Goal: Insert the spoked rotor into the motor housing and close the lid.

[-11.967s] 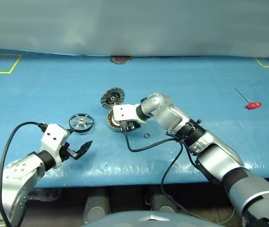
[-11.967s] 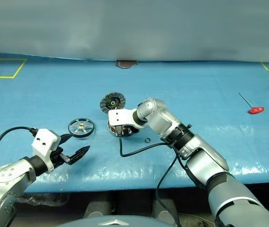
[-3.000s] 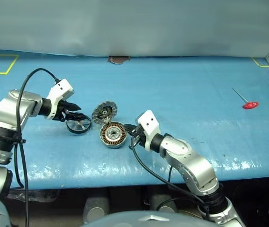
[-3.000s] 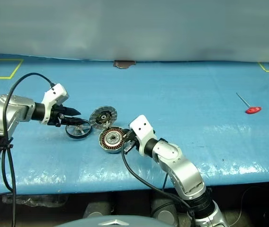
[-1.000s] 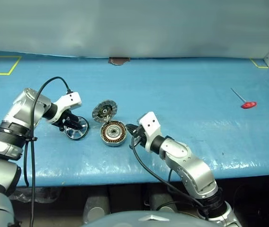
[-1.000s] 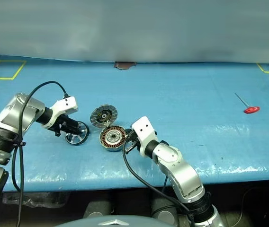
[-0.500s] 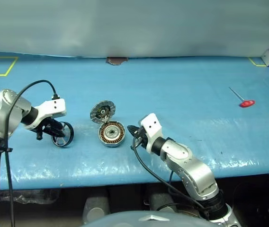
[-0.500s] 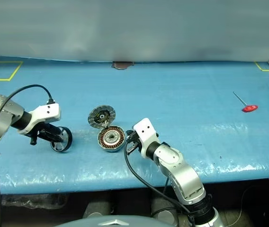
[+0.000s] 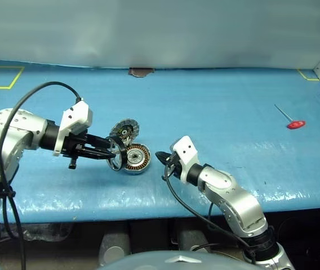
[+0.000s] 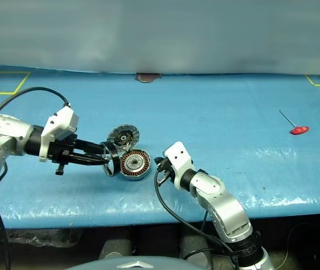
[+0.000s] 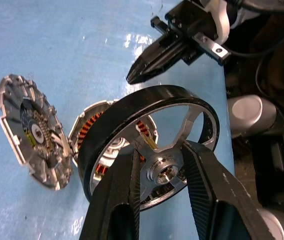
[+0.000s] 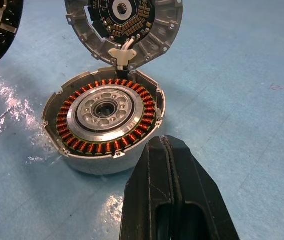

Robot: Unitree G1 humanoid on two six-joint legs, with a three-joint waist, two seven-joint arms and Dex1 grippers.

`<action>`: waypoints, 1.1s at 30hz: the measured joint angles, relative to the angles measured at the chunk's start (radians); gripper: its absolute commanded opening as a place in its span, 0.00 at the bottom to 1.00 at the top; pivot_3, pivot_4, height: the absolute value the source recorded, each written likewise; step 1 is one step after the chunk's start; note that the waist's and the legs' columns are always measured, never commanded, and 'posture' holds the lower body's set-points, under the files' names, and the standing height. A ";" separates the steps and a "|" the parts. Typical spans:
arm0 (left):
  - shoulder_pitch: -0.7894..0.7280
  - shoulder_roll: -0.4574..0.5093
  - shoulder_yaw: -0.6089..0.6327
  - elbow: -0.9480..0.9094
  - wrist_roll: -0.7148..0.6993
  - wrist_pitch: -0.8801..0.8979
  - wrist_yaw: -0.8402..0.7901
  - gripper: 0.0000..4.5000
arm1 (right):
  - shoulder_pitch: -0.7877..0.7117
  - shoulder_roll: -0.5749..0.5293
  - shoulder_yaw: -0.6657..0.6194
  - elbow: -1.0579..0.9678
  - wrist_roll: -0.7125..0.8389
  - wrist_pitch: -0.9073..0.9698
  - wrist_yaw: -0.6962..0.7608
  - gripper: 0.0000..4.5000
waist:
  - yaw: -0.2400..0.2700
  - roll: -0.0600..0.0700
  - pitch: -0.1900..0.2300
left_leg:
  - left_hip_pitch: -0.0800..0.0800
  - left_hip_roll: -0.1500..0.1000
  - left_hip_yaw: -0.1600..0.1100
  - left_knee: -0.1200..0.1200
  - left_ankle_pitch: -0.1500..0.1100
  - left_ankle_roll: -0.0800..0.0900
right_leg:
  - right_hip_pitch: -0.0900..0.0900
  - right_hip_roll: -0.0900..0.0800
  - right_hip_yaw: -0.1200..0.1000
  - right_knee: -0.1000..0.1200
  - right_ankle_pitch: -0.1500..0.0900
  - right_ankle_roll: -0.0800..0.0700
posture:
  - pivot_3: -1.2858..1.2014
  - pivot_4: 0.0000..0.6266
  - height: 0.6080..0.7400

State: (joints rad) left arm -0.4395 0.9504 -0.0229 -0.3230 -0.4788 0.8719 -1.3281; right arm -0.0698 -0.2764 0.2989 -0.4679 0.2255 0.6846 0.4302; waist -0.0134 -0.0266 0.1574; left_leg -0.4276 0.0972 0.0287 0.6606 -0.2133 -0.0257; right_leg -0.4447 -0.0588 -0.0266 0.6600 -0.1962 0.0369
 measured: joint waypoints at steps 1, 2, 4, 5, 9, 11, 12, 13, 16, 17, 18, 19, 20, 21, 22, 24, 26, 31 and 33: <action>0.000 -0.009 -0.005 -0.010 -0.004 0.004 0.022 0.30 | 0.011 -0.006 -0.003 0.002 0.003 -0.022 0.014 0.00 | 0.001 0.000 0.000 | 0.000 0.000 0.000 0.000 0.000 0.000 | 0.000 0.000 0.000 0.000 0.000 0.000 | 0.52 0.24 1.00; 0.000 -0.010 -0.012 -0.013 -0.004 0.009 0.038 0.30 | 0.018 -0.012 -0.003 0.003 0.006 -0.039 0.027 0.00 | 0.001 0.000 0.000 | 0.000 0.000 0.000 0.000 0.000 0.000 | 0.000 0.000 0.000 0.000 0.000 0.000 | 0.52 0.24 1.00; -0.002 -0.021 -0.043 -0.014 0.000 0.011 0.071 0.30 | 0.037 -0.030 -0.005 0.016 0.011 -0.084 0.051 0.00 | 0.002 0.000 0.000 | 0.001 0.000 0.000 0.000 0.000 0.000 | 0.001 0.000 0.001 0.000 0.000 0.000 | 0.52 0.24 1.00; -0.003 -0.026 -0.057 -0.014 0.003 0.011 0.082 0.30 | 0.044 -0.033 -0.007 0.022 0.013 -0.097 0.057 0.00 | 0.002 0.000 0.000 | 0.000 0.000 0.000 0.001 0.000 0.000 | 0.001 0.000 0.000 0.000 0.000 0.000 | 0.52 0.24 1.00; -0.036 -0.048 -0.134 0.001 0.038 -0.008 0.119 0.30 | 0.060 -0.033 -0.018 0.058 0.017 -0.166 0.080 0.00 | 0.003 0.000 0.000 | 0.000 0.000 0.000 0.001 0.000 0.000 | 0.001 0.000 0.001 0.000 0.000 0.000 | 0.52 0.24 1.00; -0.072 -0.055 -0.160 0.016 0.051 -0.017 0.130 0.30 | 0.063 -0.031 -0.024 0.070 0.017 -0.189 0.083 0.00 | 0.003 0.000 0.000 | 0.000 0.000 0.000 0.001 0.000 0.000 | 0.001 0.000 0.001 0.000 0.000 0.000 | 0.52 0.24 1.00; -0.093 -0.064 -0.175 0.028 0.065 -0.026 0.134 0.30 | 0.066 -0.029 -0.028 0.075 0.017 -0.201 0.085 0.00 | 0.003 0.000 0.000 | 0.000 -0.001 0.000 0.001 0.000 0.000 | 0.001 0.000 0.001 0.000 0.000 0.000 | 0.52 0.24 1.00; -0.107 -0.072 -0.189 0.040 0.075 -0.031 0.140 0.30 | 0.066 -0.027 -0.030 0.080 0.017 -0.208 0.086 0.00 | 0.003 0.000 0.000 | 0.000 -0.001 0.000 0.001 0.000 0.000 | 0.001 0.000 0.001 0.000 0.000 0.000 | 0.52 0.24 1.00; -0.136 -0.090 -0.233 0.088 0.107 -0.036 0.154 0.30 | 0.071 -0.025 -0.033 0.107 0.016 -0.250 0.089 0.00 | 0.001 0.000 0.000 | 0.000 -0.001 0.000 0.001 0.000 0.000 | 0.001 0.000 0.002 0.000 0.000 0.000 | 0.52 0.24 1.00; -0.141 -0.092 -0.243 0.096 0.116 -0.036 0.155 0.30 | 0.077 -0.025 -0.033 0.112 0.016 -0.266 0.091 0.00 | 0.001 0.000 0.000 | 0.000 -0.001 0.000 0.000 0.000 0.000 | 0.001 0.001 0.002 0.000 0.000 0.000 | 0.52 0.24 1.00; -0.148 -0.093 -0.256 0.104 0.123 -0.036 0.153 0.30 | 0.082 -0.025 -0.034 0.119 0.017 -0.281 0.095 0.00 | 0.002 0.000 0.000 | 0.000 -0.001 0.000 0.000 0.000 0.000 | 0.001 0.001 0.002 0.000 0.000 0.000 | 0.52 0.24 1.00; -0.158 -0.093 -0.275 0.118 0.127 -0.036 0.148 0.30 | 0.086 -0.021 -0.034 0.132 0.017 -0.307 0.101 0.00 | 0.002 0.000 0.000 | 0.000 -0.001 0.000 0.000 0.000 0.000 | 0.000 0.001 0.002 0.000 0.000 0.000 | 0.52 0.24 1.00; -0.163 -0.093 -0.285 0.123 0.129 -0.036 0.146 0.30 | 0.089 -0.018 -0.034 0.139 0.017 -0.325 0.106 0.00 | 0.002 0.000 0.000 | 0.000 -0.001 0.000 0.000 0.000 0.000 | 0.000 0.001 0.002 0.000 0.000 0.000 | 0.52 0.24 1.00; -0.171 -0.093 -0.296 0.127 0.134 -0.037 0.142 0.30 | 0.092 -0.017 -0.034 0.145 0.016 -0.347 0.110 0.00 | 0.002 0.000 0.000 | 0.000 -0.001 0.000 0.000 0.000 0.000 | 0.000 0.001 0.002 0.000 0.000 0.000 | 0.52 0.24 1.00; -0.176 -0.093 -0.307 0.130 0.142 -0.037 0.136 0.30 | 0.094 -0.019 -0.034 0.150 0.014 -0.365 0.115 0.00 | 0.002 0.000 0.000 | 0.000 -0.001 0.000 0.000 0.000 0.000 | 0.001 0.001 0.003 0.000 0.000 0.000 | 0.52 0.24 1.00; -0.191 -0.093 -0.323 0.138 0.153 -0.037 0.125 0.30 | 0.095 -0.032 -0.033 0.158 0.007 -0.403 0.131 0.00 | 0.002 0.000 0.000 | 0.000 -0.001 0.000 0.001 0.000 0.000 | 0.001 0.001 0.003 0.000 0.000 0.000 | 0.52 0.24 1.00; -0.201 -0.093 -0.332 0.148 0.157 -0.037 0.116 0.30 | 0.096 -0.037 -0.033 0.176 0.002 -0.431 0.146 0.00 | 0.002 0.000 0.000 | 0.001 -0.001 0.000 0.001 0.000 0.000 | 0.001 0.001 0.003 0.000 0.000 0.000 | 0.52 0.24 1.00; -0.219 -0.092 -0.352 0.159 0.167 -0.044 0.087 0.30 | 0.115 -0.053 -0.023 0.230 -0.020 -0.510 0.188 0.00 | 0.003 0.000 0.000 | 0.001 -0.001 0.000 0.001 0.000 0.000 | 0.001 0.002 0.004 0.000 0.000 0.000 | 0.52 0.24 1.00; -0.236 -0.092 -0.369 0.169 0.175 -0.046 0.079 0.30 | 0.119 -0.059 -0.011 0.255 -0.036 -0.530 0.201 0.00 | 0.003 0.000 0.000 | 0.001 -0.001 0.000 0.001 0.000 0.000 | 0.001 0.002 0.004 0.000 0.000 0.000 | 0.52 0.24 1.00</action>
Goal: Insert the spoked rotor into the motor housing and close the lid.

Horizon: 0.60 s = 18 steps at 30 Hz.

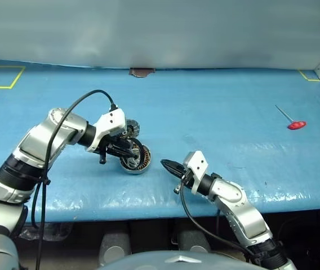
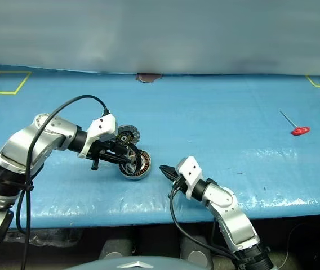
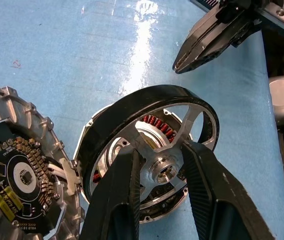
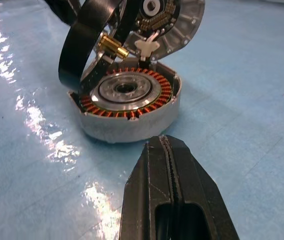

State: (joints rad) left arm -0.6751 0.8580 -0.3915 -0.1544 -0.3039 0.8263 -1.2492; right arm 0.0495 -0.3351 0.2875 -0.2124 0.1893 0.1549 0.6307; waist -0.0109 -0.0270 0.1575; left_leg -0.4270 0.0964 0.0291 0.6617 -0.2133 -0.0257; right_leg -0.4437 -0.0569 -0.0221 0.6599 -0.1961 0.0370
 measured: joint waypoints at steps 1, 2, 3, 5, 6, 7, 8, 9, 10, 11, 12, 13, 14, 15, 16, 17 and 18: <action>-0.005 -0.001 -0.005 0.002 0.003 0.000 -0.003 0.30 | 0.001 0.000 0.003 0.006 -0.005 -0.004 0.002 0.00 | 0.000 0.000 0.000 | 0.000 0.000 0.000 0.000 0.000 0.000 | 0.000 0.000 0.000 0.000 0.000 0.000 | 0.52 0.24 1.00; -0.016 -0.003 -0.014 0.009 0.010 0.000 -0.010 0.30 | 0.004 0.004 0.007 0.016 -0.011 -0.014 0.003 0.00 | 0.000 0.000 0.000 | 0.000 0.000 0.000 0.000 0.000 0.000 | 0.000 0.001 0.001 0.000 0.000 0.000 | 0.52 0.24 1.00; -0.021 -0.005 -0.017 0.015 0.013 0.000 -0.015 0.30 | 0.005 0.008 0.009 0.019 -0.014 -0.016 0.003 0.00 | 0.000 0.000 0.000 | 0.000 0.000 0.000 0.000 0.000 0.000 | 0.000 0.001 0.002 0.000 0.000 0.000 | 0.52 0.24 1.00; -0.035 -0.011 -0.024 0.030 0.020 0.000 -0.019 0.30 | 0.005 0.016 0.012 0.026 -0.019 -0.019 0.003 0.00 | 0.000 0.000 0.000 | 0.000 0.000 0.000 0.000 0.000 0.000 | 0.000 0.003 0.004 0.000 0.000 0.000 | 0.52 0.24 1.00; -0.041 -0.011 -0.030 0.033 0.023 0.001 -0.021 0.30 | 0.007 0.019 0.012 0.028 -0.021 -0.019 0.002 0.00 | 0.000 0.000 0.000 | 0.000 0.000 0.000 0.000 0.000 0.000 | 0.000 0.004 0.006 0.000 0.000 0.000 | 0.52 0.24 1.00; -0.045 -0.011 -0.033 0.033 0.024 0.002 -0.025 0.30 | 0.010 0.022 0.012 0.031 -0.022 -0.019 0.001 0.00 | 0.000 0.000 0.000 | 0.000 0.000 0.000 0.000 0.000 0.000 | 0.000 0.005 0.008 0.000 0.000 0.000 | 0.52 0.24 1.00; -0.046 -0.011 -0.033 0.033 0.025 0.004 -0.028 0.30 | 0.014 0.024 0.012 0.032 -0.022 -0.019 0.001 0.00 | 0.000 0.000 0.000 | 0.000 0.000 0.000 0.000 0.000 0.000 | 0.000 0.005 0.008 0.000 0.000 0.000 | 0.52 0.24 1.00; -0.048 -0.011 -0.033 0.034 0.025 0.010 -0.032 0.30 | 0.018 0.026 0.012 0.034 -0.022 -0.019 0.000 0.00 | 0.000 0.000 0.000 | 0.000 0.000 0.000 0.000 0.000 0.000 | 0.000 0.005 0.009 0.000 0.000 0.000 | 0.52 0.24 1.00; -0.051 -0.011 -0.033 0.034 0.025 0.018 -0.037 0.30 | 0.022 0.028 0.011 0.035 -0.022 -0.019 -0.002 0.00 | 0.000 0.000 0.000 | 0.000 0.000 0.000 0.000 0.000 0.000 | 0.000 0.006 0.009 0.000 0.000 0.000 | 0.52 0.24 1.00; -0.053 -0.010 -0.033 0.035 0.026 0.021 -0.039 0.30 | 0.026 0.028 0.011 0.035 -0.022 -0.019 -0.003 0.00 | 0.000 0.000 0.000 | 0.000 0.000 0.000 0.000 0.000 0.000 | 0.000 0.006 0.009 0.000 0.000 0.000 | 0.52 0.24 1.00; -0.055 -0.010 -0.033 0.036 0.026 0.022 -0.040 0.30 | 0.031 0.029 0.011 0.035 -0.022 -0.019 -0.004 0.00 | 0.000 0.000 0.000 | 0.000 0.000 0.000 0.000 0.000 0.000 | 0.000 0.006 0.009 0.000 0.000 0.000 | 0.52 0.24 1.00; -0.057 -0.009 -0.034 0.038 0.027 0.022 -0.042 0.30 | 0.034 0.029 0.011 0.035 -0.023 -0.019 -0.005 0.00 | 0.000 0.000 0.000 | 0.000 0.000 0.000 0.000 0.000 0.000 | 0.000 0.006 0.010 0.000 0.000 0.000 | 0.52 0.24 1.00; -0.058 -0.007 -0.034 0.040 0.029 0.022 -0.045 0.30 | 0.035 0.030 0.011 0.038 -0.025 -0.019 -0.005 0.00 | -0.001 0.000 0.000 | 0.000 0.000 0.000 0.000 0.000 0.000 | 0.000 0.006 0.010 0.000 0.000 0.000 | 0.52 0.24 1.00; -0.061 0.000 -0.039 0.042 0.031 0.022 -0.050 0.30 | 0.035 0.031 0.011 0.041 -0.026 -0.019 -0.006 0.00 | -0.001 0.000 0.000 | 0.000 0.000 0.000 0.000 0.000 0.000 | 0.000 0.007 0.011 0.000 0.000 0.000 | 0.52 0.24 1.00; -0.063 0.005 -0.044 0.043 0.031 0.022 -0.054 0.30 | 0.035 0.032 0.011 0.042 -0.026 -0.019 -0.007 0.00 | -0.001 0.000 0.000 | 0.000 0.000 0.000 0.000 0.000 0.000 | 0.000 0.008 0.012 0.000 0.000 0.000 | 0.52 0.24 1.00; -0.063 0.009 -0.045 0.044 0.032 0.023 -0.057 0.30 | 0.034 0.035 0.012 0.043 -0.026 -0.019 -0.008 0.00 | 0.000 0.000 0.000 | 0.000 0.000 0.000 0.000 0.000 0.000 | 0.000 0.009 0.013 0.000 0.000 0.000 | 0.52 0.24 1.00; -0.064 0.010 -0.045 0.044 0.032 0.027 -0.059 0.30 | 0.034 0.038 0.012 0.045 -0.026 -0.019 -0.011 0.00 | 0.000 0.000 0.000 | 0.000 0.000 0.000 0.000 0.000 0.000 | 0.000 0.009 0.014 0.000 0.000 0.000 | 0.52 0.24 1.00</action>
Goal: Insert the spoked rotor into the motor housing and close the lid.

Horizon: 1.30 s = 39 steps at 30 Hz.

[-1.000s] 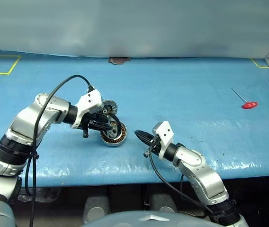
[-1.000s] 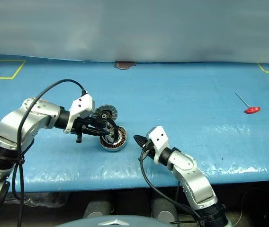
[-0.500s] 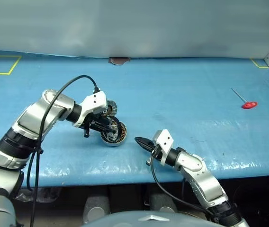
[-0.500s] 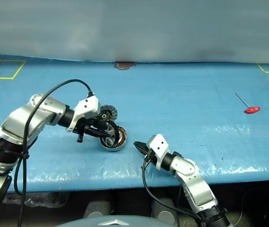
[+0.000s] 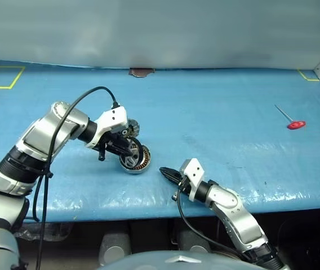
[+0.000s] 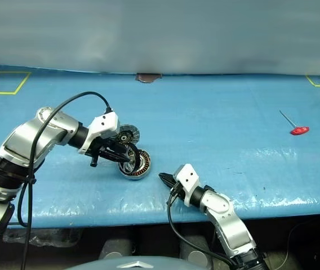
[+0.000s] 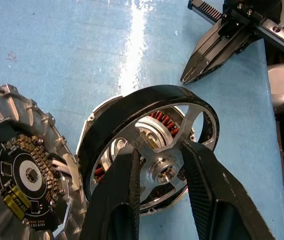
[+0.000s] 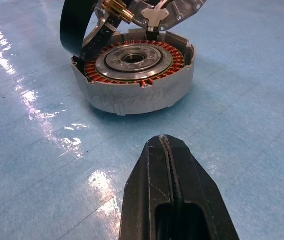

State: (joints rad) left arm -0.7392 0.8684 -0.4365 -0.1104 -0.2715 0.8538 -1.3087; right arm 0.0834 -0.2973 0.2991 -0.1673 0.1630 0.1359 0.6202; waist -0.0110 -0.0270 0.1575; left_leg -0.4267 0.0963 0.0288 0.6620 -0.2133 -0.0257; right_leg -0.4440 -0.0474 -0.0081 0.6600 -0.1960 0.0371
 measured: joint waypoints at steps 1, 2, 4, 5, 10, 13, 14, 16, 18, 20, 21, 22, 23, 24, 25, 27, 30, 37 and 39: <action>-0.001 0.000 0.000 0.000 0.000 0.008 -0.001 0.30 | -0.001 0.003 0.000 0.002 0.000 0.000 -0.004 0.00 | 0.000 0.000 0.000 | 0.000 0.000 0.000 0.000 0.000 0.000 | 0.000 0.002 0.002 0.000 0.000 0.000 | 0.52 0.24 1.00; -0.002 0.001 0.000 0.000 -0.001 0.013 -0.001 0.30 | -0.002 0.006 0.000 0.003 0.000 0.001 -0.006 0.00 | 0.000 0.000 0.000 | 0.000 0.000 0.000 0.000 0.000 0.000 | 0.000 0.002 0.004 0.000 0.000 0.000 | 0.52 0.24 1.00; -0.002 0.004 -0.002 -0.001 -0.001 0.016 -0.001 0.30 | -0.003 0.013 0.001 0.003 -0.001 0.001 -0.009 0.00 | 0.000 0.000 0.000 | 0.000 0.000 0.000 0.000 0.000 0.000 | 0.000 0.003 0.005 0.000 0.000 0.000 | 0.52 0.24 1.00; -0.004 0.006 -0.005 -0.001 0.000 0.016 -0.002 0.30 | -0.004 0.014 0.003 0.004 -0.001 0.001 -0.009 0.00 | 0.000 0.000 0.000 | 0.000 0.000 0.000 0.000 0.000 0.000 | 0.000 0.004 0.006 0.000 0.000 0.000 | 0.52 0.24 1.00; -0.006 0.010 -0.010 -0.002 0.018 0.016 -0.004 0.30 | -0.004 0.017 0.006 0.008 -0.009 0.003 -0.013 0.00 | -0.001 0.000 0.000 | 0.000 0.000 0.000 0.000 0.000 0.000 | 0.000 0.005 0.007 0.000 0.000 0.000 | 0.52 0.24 1.00; -0.009 0.010 -0.018 -0.002 0.027 0.014 -0.013 0.30 | -0.004 0.021 0.007 0.015 -0.018 0.004 -0.016 0.00 | -0.001 0.000 0.000 | 0.000 0.000 0.000 0.000 0.000 0.000 | 0.000 0.005 0.008 0.000 0.000 0.000 | 0.52 0.24 1.00; -0.011 0.009 -0.019 -0.001 0.029 0.013 -0.017 0.30 | -0.004 0.022 0.007 0.018 -0.019 0.004 -0.016 0.00 | -0.001 0.000 0.000 | 0.000 0.000 0.000 0.000 0.000 0.000 | 0.000 0.005 0.008 0.000 0.000 0.000 | 0.52 0.24 1.00; -0.019 0.008 -0.027 -0.001 0.033 0.012 -0.025 0.30 | -0.004 0.023 0.007 0.023 -0.022 0.005 -0.016 0.00 | -0.001 0.000 0.000 | 0.000 0.000 0.000 0.000 0.000 0.000 | 0.000 0.005 0.008 0.000 0.000 0.000 | 0.52 0.24 1.00; -0.025 0.007 -0.034 -0.001 0.035 0.012 -0.031 0.30 | -0.004 0.024 0.007 0.024 -0.022 0.005 -0.017 0.00 | -0.001 0.000 0.000 | 0.000 0.000 0.000 0.000 0.000 0.000 | 0.000 0.005 0.008 0.000 0.000 0.000 | 0.52 0.24 1.00; -0.032 0.006 -0.043 -0.001 0.037 0.011 -0.038 0.30 | -0.004 0.024 0.007 0.024 -0.022 0.005 -0.018 0.00 | -0.001 0.000 0.000 | 0.000 0.000 0.000 0.000 0.000 0.000 | 0.000 0.006 0.009 0.000 0.000 0.000 | 0.52 0.24 1.00; -0.035 0.006 -0.046 -0.001 0.037 0.011 -0.043 0.30 | -0.004 0.024 0.006 0.024 -0.023 0.005 -0.019 0.00 | -0.001 0.000 0.000 | 0.000 0.000 0.000 0.000 0.000 0.000 | 0.000 0.006 0.009 0.000 0.000 0.000 | 0.52 0.24 1.00; -0.038 0.006 -0.048 -0.001 0.038 0.011 -0.047 0.30 | -0.003 0.025 0.006 0.024 -0.023 0.005 -0.022 0.00 | -0.001 0.000 0.000 | 0.000 0.000 0.000 0.000 0.000 0.000 | 0.000 0.006 0.009 0.000 0.000 0.000 | 0.52 0.24 1.00; -0.042 0.006 -0.052 0.000 0.039 0.010 -0.050 0.30 | -0.003 0.026 0.006 0.025 -0.024 0.005 -0.024 0.00 | -0.001 0.000 0.000 | 0.000 0.000 0.000 0.000 0.000 0.000 | 0.000 0.006 0.009 0.000 0.000 0.000 | 0.52 0.24 1.00; -0.047 0.006 -0.058 0.000 0.044 0.010 -0.054 0.30 | -0.003 0.026 0.006 0.025 -0.026 0.005 -0.026 0.00 | -0.001 0.000 0.000 | 0.000 0.000 0.000 0.000 0.000 0.000 | 0.000 0.006 0.009 0.000 0.000 0.000 | 0.52 0.24 1.00; -0.051 0.006 -0.065 0.000 0.053 0.009 -0.062 0.30 | -0.003 0.028 0.007 0.025 -0.027 0.005 -0.028 0.00 | -0.001 0.000 0.000 | 0.000 0.000 0.000 0.000 0.000 0.000 | 0.000 0.006 0.009 0.000 0.000 0.000 | 0.52 0.24 1.00; -0.058 0.006 -0.079 0.002 0.063 0.009 -0.071 0.30 | -0.003 0.031 0.007 0.026 -0.030 0.005 -0.031 0.00 | -0.001 0.000 0.000 | 0.000 0.000 0.000 0.000 0.000 0.000 | 0.000 0.006 0.010 0.000 0.000 0.000 | 0.52 0.24 1.00; -0.060 0.002 -0.089 0.018 0.074 0.007 -0.080 0.30 | -0.003 0.033 0.007 0.026 -0.032 0.005 -0.032 0.00 | -0.001 0.000 0.000 | 0.001 0.000 0.000 0.000 0.000 0.000 | 0.000 0.007 0.010 0.000 0.000 0.000 | 0.52 0.24 1.00; -0.086 -0.019 -0.108 0.054 0.103 -0.001 -0.094 0.39 | 0.001 0.034 0.006 0.026 -0.035 0.005 -0.037 0.00 | -0.001 0.000 0.000 | 0.001 0.000 0.000 0.000 0.000 0.000 | 0.000 0.011 0.017 0.000 0.000 0.000 | 0.52 0.24 1.00; -0.093 -0.026 -0.116 0.067 0.109 -0.007 -0.093 0.50 | 0.001 0.034 0.005 0.026 -0.035 0.005 -0.039 0.00 | -0.001 0.000 0.000 | 0.001 0.000 0.000 0.000 0.000 0.000 | 0.000 0.012 0.018 0.000 0.000 0.000 | 0.52 0.24 1.00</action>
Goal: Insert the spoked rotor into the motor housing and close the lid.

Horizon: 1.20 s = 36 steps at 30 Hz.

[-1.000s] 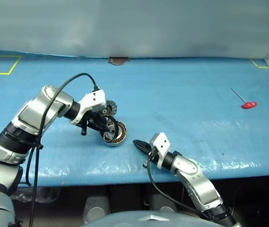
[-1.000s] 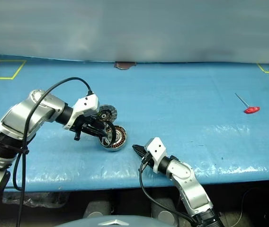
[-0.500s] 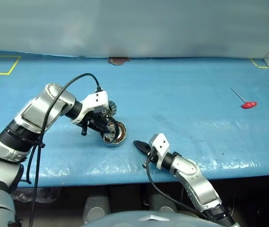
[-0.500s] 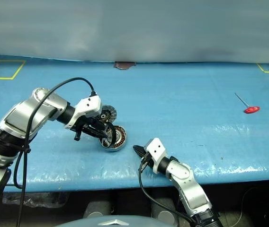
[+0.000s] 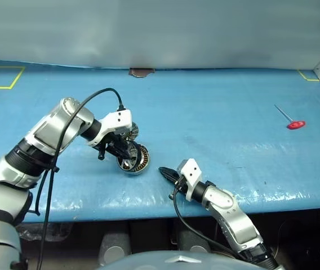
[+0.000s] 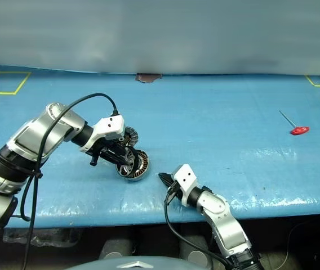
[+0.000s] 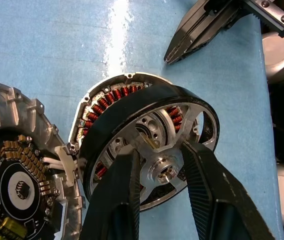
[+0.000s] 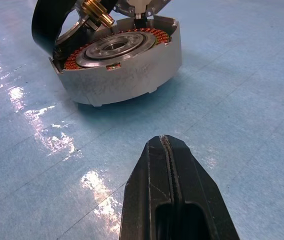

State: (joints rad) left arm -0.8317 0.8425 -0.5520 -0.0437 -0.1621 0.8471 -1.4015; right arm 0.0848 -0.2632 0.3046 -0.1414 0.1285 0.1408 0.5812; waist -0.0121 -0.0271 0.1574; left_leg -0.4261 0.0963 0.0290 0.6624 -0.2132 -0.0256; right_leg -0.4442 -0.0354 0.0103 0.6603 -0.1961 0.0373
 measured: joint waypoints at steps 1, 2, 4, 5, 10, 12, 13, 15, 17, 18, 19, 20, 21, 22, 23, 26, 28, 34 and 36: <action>-0.005 -0.007 -0.004 0.004 0.003 -0.001 -0.001 0.57 | 0.001 0.000 -0.001 0.000 0.000 0.000 -0.001 0.00 | 0.000 0.000 0.000 | 0.000 0.000 0.000 0.000 0.000 0.000 | 0.000 0.000 0.001 0.000 0.000 0.000 | 0.52 0.24 1.00; -0.006 -0.014 -0.006 0.006 0.003 -0.001 -0.001 0.65 | 0.001 0.000 -0.001 0.000 0.000 0.000 -0.003 0.00 | 0.000 0.000 0.000 | 0.000 0.000 0.000 0.000 0.000 0.000 | 0.000 0.001 0.002 0.000 0.000 0.000 | 0.52 0.24 1.00; -0.006 -0.019 -0.012 0.010 0.005 -0.003 -0.008 0.80 | 0.001 0.001 -0.001 0.000 0.000 0.000 -0.006 0.00 | -0.002 0.000 0.000 | 0.000 0.000 0.000 0.000 0.000 0.000 | 0.000 0.002 0.003 0.000 0.000 0.000 | 0.52 0.24 1.00; -0.007 -0.019 -0.015 0.013 0.006 -0.004 -0.015 0.87 | 0.002 0.001 -0.001 0.000 0.000 0.000 -0.008 0.00 | -0.002 0.000 0.000 | 0.000 0.000 0.000 0.000 0.000 0.000 | 0.000 0.002 0.003 0.000 0.000 0.000 | 0.52 0.24 1.00; -0.020 -0.035 -0.028 0.034 0.014 -0.007 -0.028 0.99 | 0.001 0.002 -0.001 0.000 0.000 0.000 -0.016 0.00 | 0.000 0.000 0.000 | 0.000 0.000 0.000 0.000 0.000 0.000 | 0.000 0.004 0.005 0.000 0.000 0.000 | 0.52 0.24 1.00; -0.023 -0.036 -0.028 0.037 0.024 -0.011 -0.034 0.99 | 0.002 0.003 -0.001 0.000 0.000 0.000 -0.019 0.00 | 0.000 0.000 0.000 | 0.000 0.000 0.000 0.000 0.000 0.000 | 0.000 0.005 0.007 0.000 0.000 0.000 | 0.52 0.24 1.00; -0.024 -0.036 -0.028 0.038 0.026 -0.012 -0.038 0.99 | 0.002 0.003 -0.001 0.000 0.000 0.000 -0.020 0.00 | 0.000 0.000 0.000 | 0.000 0.000 0.000 0.000 0.000 0.000 | 0.000 0.005 0.007 0.000 0.000 0.000 | 0.52 0.24 1.00; -0.026 -0.037 -0.028 0.038 0.027 -0.017 -0.040 0.99 | 0.004 0.003 -0.001 0.000 0.000 0.000 -0.022 0.00 | 0.000 0.000 0.000 | 0.000 0.000 0.000 0.000 0.000 0.000 | 0.000 0.006 0.007 0.000 0.000 0.000 | 0.52 0.24 1.00; -0.027 -0.041 -0.024 0.038 0.023 -0.022 -0.040 0.99 | 0.009 0.003 -0.001 0.000 -0.001 0.001 -0.023 0.00 | 0.000 0.000 0.000 | 0.000 0.001 0.000 0.000 0.000 0.000 | 0.000 0.006 0.008 0.000 0.000 0.000 | 0.52 0.24 1.00; -0.025 -0.049 -0.009 0.037 0.013 -0.021 -0.037 0.99 | 0.011 0.003 -0.001 0.000 -0.001 0.001 -0.024 0.00 | 0.000 0.000 0.000 | 0.000 0.001 0.000 0.000 0.000 0.000 | 0.000 0.006 0.008 0.000 0.000 0.000 | 0.52 0.24 1.00; -0.020 -0.053 0.019 0.029 -0.010 -0.017 -0.032 0.99 | 0.011 0.003 -0.001 -0.001 -0.001 0.002 -0.026 0.00 | 0.000 0.000 0.000 | 0.000 0.001 0.000 0.001 0.000 0.000 | 0.000 0.006 0.008 0.000 0.000 0.000 | 0.52 0.24 1.00; -0.015 -0.055 0.051 0.012 -0.031 -0.007 -0.025 0.99 | 0.012 0.003 -0.001 -0.002 -0.001 0.003 -0.028 0.00 | 0.000 0.000 0.000 | -0.001 0.001 0.000 0.001 0.000 0.000 | -0.001 0.006 0.008 0.000 0.000 0.000 | 0.52 0.24 1.00; -0.005 -0.055 0.095 -0.017 -0.059 0.005 -0.017 0.99 | 0.014 0.003 -0.002 -0.004 0.000 0.005 -0.032 0.00 | -0.002 0.000 0.000 | 0.000 0.001 0.000 0.000 0.000 0.000 | -0.001 0.006 0.008 0.000 0.000 0.000 | 0.52 0.24 1.00; 0.005 -0.052 0.127 -0.045 -0.083 0.017 -0.014 0.99 | 0.015 0.002 -0.003 -0.007 0.000 0.011 -0.035 0.00 | -0.003 0.000 0.000 | 0.000 0.001 0.000 0.000 0.000 0.000 | -0.001 0.006 0.009 0.000 0.000 0.000 | 0.52 0.24 1.00; 0.027 -0.045 0.167 -0.087 -0.113 0.027 -0.008 0.91 | 0.017 0.001 -0.006 -0.013 0.000 0.020 -0.037 0.00 | -0.005 0.000 0.000 | 0.000 0.001 0.000 0.000 0.000 0.000 | -0.001 0.006 0.009 0.000 0.000 0.000 | 0.52 0.24 1.00; 0.159 0.000 0.274 -0.231 -0.201 0.070 0.020 0.71 | 0.014 -0.018 -0.021 -0.061 0.000 0.059 -0.046 0.00 | -0.016 0.001 0.000 | 0.001 0.001 0.000 -0.001 0.000 0.000 | -0.001 0.007 0.010 0.000 0.000 0.000 | 0.52 0.24 1.00; 0.273 0.026 0.348 -0.318 -0.244 0.088 0.054 0.56 | 0.002 -0.031 -0.035 -0.102 -0.001 0.103 -0.057 0.00 | -0.017 0.001 0.000 | 0.002 0.001 0.000 -0.001 0.000 0.000 | -0.001 0.008 0.010 0.001 0.000 0.000 | 0.52 0.24 1.00; 0.653 -0.081 0.581 -0.526 -0.325 0.046 0.254 0.13 | -0.127 -0.051 -0.059 -0.208 -0.023 0.272 -0.105 0.00 | -0.011 0.000 0.000 | 0.006 0.001 0.000 0.000 0.000 0.000 | 0.002 0.008 0.013 0.002 0.000 0.000 | 0.52 0.24 1.00; 0.787 -0.132 0.643 -0.575 -0.324 -0.004 0.332 0.13 | -0.177 -0.048 -0.051 -0.232 -0.027 0.329 -0.110 0.00 | -0.009 -0.001 -0.001 | 0.008 0.001 0.001 -0.001 0.000 0.000 | 0.004 0.008 0.013 0.001 0.000 0.000 | 0.52 0.24 1.00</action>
State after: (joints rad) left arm -0.0446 0.7100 0.0912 -0.6183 -0.4863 0.8433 -1.0691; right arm -0.0920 -0.3117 0.2537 -0.3736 0.1012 0.4694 0.4716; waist -0.0207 -0.0281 0.1567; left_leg -0.4182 0.0970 0.0296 0.6614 -0.2133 -0.0257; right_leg -0.4403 -0.0271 0.0234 0.6615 -0.1962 0.0375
